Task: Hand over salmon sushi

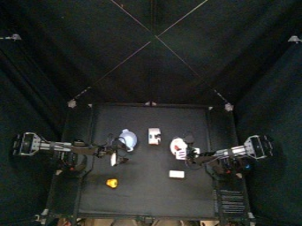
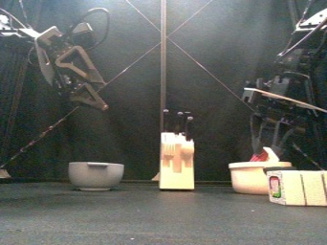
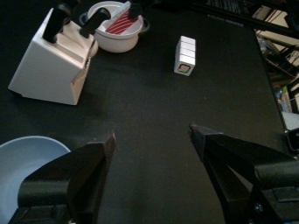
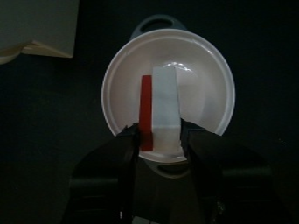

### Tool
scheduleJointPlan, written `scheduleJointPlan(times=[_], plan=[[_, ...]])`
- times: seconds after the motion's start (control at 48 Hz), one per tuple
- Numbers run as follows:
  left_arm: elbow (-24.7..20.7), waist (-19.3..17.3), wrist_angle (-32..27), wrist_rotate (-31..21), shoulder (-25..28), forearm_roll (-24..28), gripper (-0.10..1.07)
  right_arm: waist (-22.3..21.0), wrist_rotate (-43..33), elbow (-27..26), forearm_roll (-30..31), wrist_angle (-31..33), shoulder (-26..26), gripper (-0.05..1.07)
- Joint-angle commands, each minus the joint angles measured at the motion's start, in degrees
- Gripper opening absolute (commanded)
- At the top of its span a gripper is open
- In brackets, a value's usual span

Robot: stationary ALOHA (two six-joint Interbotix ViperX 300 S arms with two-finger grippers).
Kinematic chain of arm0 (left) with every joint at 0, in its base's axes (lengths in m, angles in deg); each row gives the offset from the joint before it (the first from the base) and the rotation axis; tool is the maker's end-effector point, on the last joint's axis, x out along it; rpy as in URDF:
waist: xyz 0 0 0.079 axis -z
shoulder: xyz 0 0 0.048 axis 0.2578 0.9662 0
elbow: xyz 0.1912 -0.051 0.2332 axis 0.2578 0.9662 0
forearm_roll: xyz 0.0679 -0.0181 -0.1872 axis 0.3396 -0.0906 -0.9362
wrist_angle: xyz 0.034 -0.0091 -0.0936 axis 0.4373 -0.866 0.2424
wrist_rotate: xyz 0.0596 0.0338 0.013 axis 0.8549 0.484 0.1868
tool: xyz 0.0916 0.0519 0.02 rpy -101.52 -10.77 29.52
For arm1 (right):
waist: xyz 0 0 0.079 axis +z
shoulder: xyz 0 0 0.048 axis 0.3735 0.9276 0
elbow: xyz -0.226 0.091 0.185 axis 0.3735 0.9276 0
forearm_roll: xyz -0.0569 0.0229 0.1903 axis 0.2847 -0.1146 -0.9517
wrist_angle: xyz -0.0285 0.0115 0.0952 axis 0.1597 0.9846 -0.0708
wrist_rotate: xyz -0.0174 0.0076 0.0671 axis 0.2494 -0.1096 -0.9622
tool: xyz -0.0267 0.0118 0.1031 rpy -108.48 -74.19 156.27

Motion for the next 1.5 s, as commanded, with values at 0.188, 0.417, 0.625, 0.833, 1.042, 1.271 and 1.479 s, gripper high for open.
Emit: scheduleJointPlan(times=[0.188, 0.417, 0.625, 0.833, 1.042, 1.271, 1.479], plan=[[-0.7, 0.35, 4.75, 2.72, -0.09, 4.75, 1.0, 2.55, -0.26, -0.18, 2.02, 0.26, -10.46, 0.62], [-0.26, 0.35, 11.95, 9.76, -0.09, 6.15, 1.0, 4.83, -0.88, 1.32, 5.8, -5.63, -16.52, 0.62], [-0.26, 0.44, 18.63, 18.54, -0.09, 2.99, 1.0, 4.39, -1.05, 0.97, 12.74, -22.68, -14.41, 0.62], [0.35, 1.23, 22.94, 30.32, 0.09, -4.83, 1.0, 2.46, -0.97, -0.44, 14.33, -30.5, -11.95, 0.62], [0.0, 4.48, 25.49, 43.86, 1.49, -15.73, 1.0, 1.67, -0.88, -5.36, 15.21, -33.57, -10.02, 0.62], [-0.18, 6.86, 30.41, 57.57, 3.78, -28.65, 1.0, 1.23, -0.88, -10.99, 18.28, -34.37, -8.26, 0.62], [-0.97, 8.53, 34.45, 67.06, 6.68, -35.42, 1.0, 1.14, -0.88, -13.8, 19.6, -35.51, -6.15, 0.62]])
